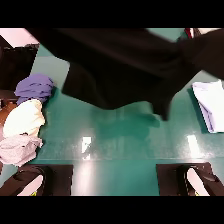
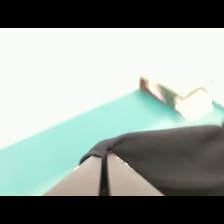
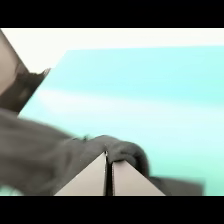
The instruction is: Fold the shirts.
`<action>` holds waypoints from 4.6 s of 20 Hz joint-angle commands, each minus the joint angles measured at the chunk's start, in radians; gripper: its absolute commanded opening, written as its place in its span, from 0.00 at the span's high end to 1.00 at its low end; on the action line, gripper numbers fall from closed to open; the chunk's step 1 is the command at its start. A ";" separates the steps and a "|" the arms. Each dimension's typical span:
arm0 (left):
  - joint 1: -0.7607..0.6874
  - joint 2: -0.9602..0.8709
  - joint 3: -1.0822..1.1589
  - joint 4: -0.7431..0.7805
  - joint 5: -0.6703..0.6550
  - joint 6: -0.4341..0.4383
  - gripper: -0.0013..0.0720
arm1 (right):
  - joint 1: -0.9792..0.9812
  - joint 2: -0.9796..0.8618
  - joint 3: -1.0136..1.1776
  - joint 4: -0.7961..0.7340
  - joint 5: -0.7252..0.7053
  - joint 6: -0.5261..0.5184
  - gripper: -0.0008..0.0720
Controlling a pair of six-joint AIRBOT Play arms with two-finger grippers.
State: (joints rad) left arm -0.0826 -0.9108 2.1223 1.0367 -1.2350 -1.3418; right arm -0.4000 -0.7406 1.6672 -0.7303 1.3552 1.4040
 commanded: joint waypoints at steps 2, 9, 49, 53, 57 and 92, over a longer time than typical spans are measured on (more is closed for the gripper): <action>0.000 0.025 0.101 0.024 0.010 -0.040 0.95 | -0.167 0.053 0.185 -0.006 0.051 0.060 0.96; 0.000 -0.065 -0.323 0.138 -0.053 -0.072 0.95 | -0.354 -0.124 0.290 0.006 0.333 0.214 0.96; -0.169 -0.301 -1.471 -0.192 0.204 -0.039 0.30 | 0.149 -0.284 -0.613 -0.306 -0.063 0.008 0.40; -0.248 -0.302 -1.473 -0.192 0.290 -0.075 0.30 | 0.149 -0.284 -0.613 -0.309 -0.057 0.008 0.40; -0.248 -0.301 -1.472 -0.203 0.294 -0.071 0.80 | 0.144 -0.290 -0.614 -0.320 -0.050 -0.003 0.40; -0.054 -0.254 -0.217 0.023 -0.055 -0.039 0.95 | 0.203 -0.245 -0.145 -0.311 -0.013 -0.081 0.96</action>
State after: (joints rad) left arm -0.1371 -1.1660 1.5906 1.0241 -1.2514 -1.3804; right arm -0.1970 -1.1088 1.3399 -1.0420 1.3979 1.2827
